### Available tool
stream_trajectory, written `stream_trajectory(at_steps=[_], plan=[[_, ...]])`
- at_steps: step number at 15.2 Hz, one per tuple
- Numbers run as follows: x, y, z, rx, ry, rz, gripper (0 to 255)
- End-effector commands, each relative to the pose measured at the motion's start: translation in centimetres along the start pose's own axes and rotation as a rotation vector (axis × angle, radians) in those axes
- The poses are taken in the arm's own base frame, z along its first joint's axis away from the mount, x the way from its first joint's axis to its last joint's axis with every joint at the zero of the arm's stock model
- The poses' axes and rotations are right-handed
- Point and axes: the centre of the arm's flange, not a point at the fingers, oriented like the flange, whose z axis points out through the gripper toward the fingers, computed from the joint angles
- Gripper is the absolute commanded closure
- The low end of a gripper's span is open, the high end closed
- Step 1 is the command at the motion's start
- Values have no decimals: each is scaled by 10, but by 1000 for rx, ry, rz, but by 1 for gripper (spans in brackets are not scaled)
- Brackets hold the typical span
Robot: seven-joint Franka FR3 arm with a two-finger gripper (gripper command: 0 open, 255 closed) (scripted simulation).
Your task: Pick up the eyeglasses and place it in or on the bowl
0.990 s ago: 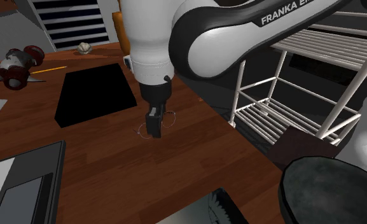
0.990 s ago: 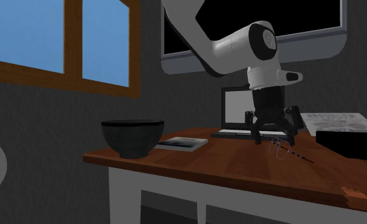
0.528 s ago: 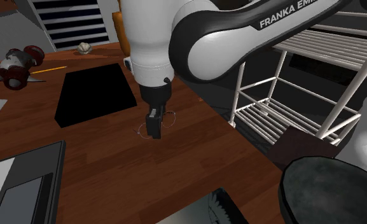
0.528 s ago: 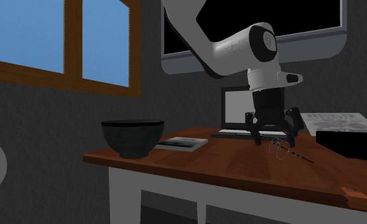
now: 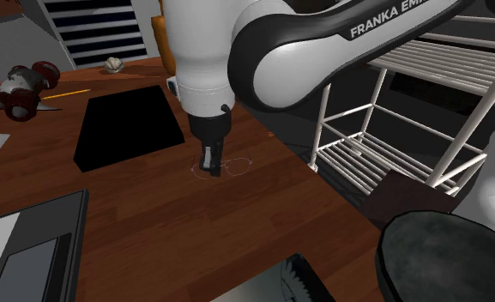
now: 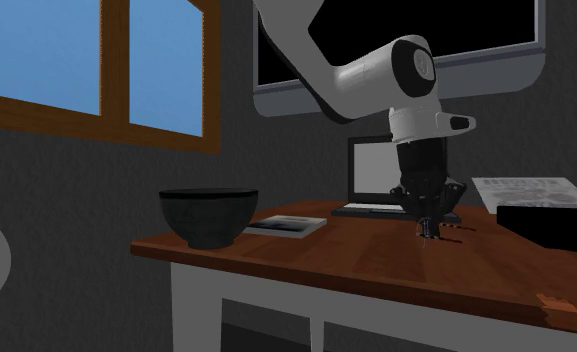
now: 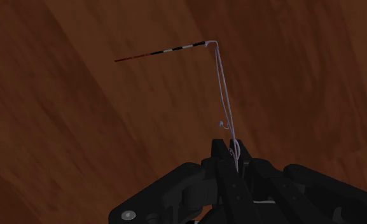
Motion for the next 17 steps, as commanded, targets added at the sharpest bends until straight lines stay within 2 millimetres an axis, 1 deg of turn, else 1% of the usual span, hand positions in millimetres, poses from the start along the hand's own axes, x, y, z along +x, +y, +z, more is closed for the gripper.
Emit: stream_trajectory(at_steps=[1,2,17], plan=[[0,0,0,0,0,0,255],[0,0,0,0,0,0,255],[7,8,-78,0,0,0,255]])
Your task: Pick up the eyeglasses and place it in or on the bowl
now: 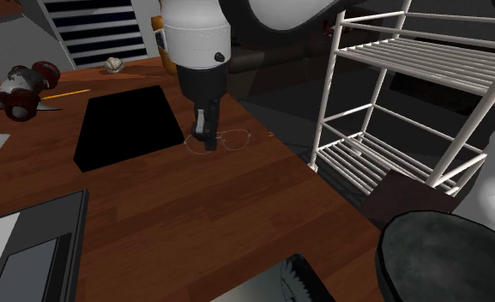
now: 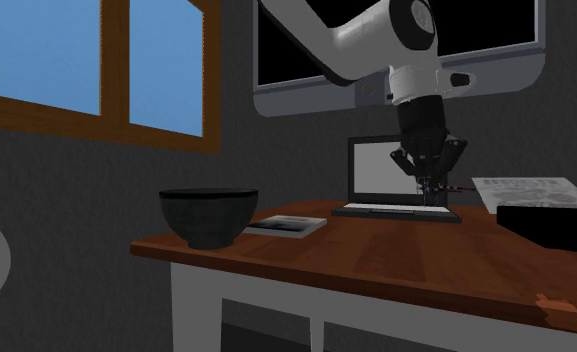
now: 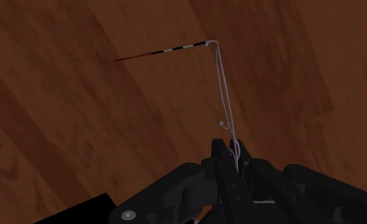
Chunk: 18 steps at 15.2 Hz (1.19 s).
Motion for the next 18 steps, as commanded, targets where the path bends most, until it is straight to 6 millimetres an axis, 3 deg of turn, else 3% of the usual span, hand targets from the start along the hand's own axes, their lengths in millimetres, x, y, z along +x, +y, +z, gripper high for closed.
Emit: stream_trajectory(at_steps=[1,18], plan=[[1,0,-11,0,0,0,255],[9,8,-96,0,0,0,255]])
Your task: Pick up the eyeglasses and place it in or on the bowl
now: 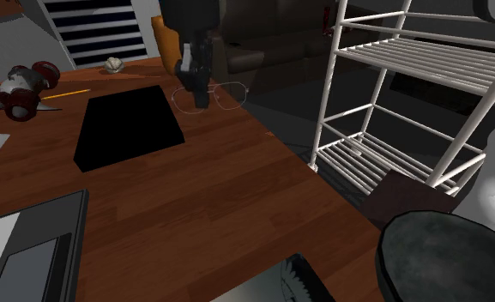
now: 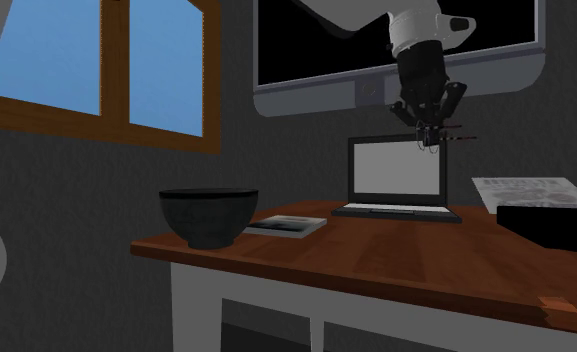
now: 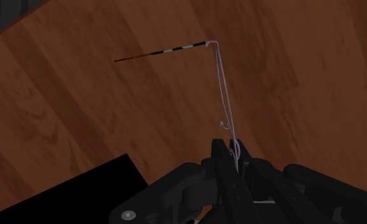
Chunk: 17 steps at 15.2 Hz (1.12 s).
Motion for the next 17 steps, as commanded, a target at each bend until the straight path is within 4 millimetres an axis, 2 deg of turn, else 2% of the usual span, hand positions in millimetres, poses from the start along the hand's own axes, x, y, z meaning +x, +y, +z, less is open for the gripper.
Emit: stream_trajectory(at_steps=[1,17], plan=[[-11,-8,-4,0,-1,0,255],[-177,-134,-33,0,-1,0,255]])
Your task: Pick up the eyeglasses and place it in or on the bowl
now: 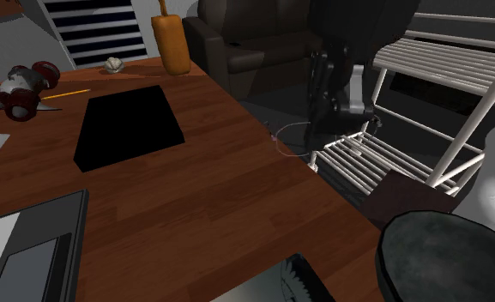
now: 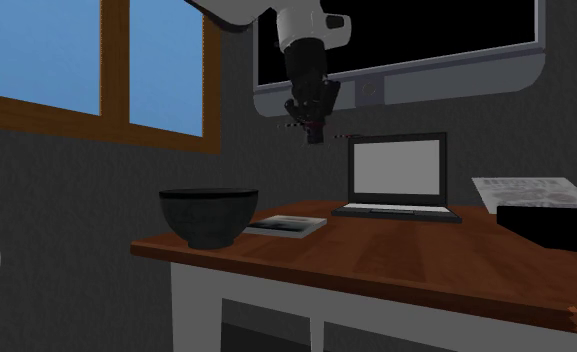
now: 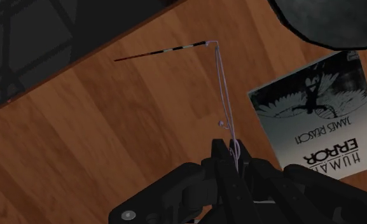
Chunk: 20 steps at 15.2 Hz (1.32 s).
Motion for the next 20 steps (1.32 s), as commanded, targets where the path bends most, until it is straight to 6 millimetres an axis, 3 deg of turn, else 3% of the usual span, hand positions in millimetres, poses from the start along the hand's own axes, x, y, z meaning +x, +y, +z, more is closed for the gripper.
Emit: stream_trajectory(at_steps=[1,15,20], plan=[[-20,-18,-3,0,-1,1,255],[-168,-131,-28,0,-1,1,255],[-171,-134,-2,0,-1,1,255]])
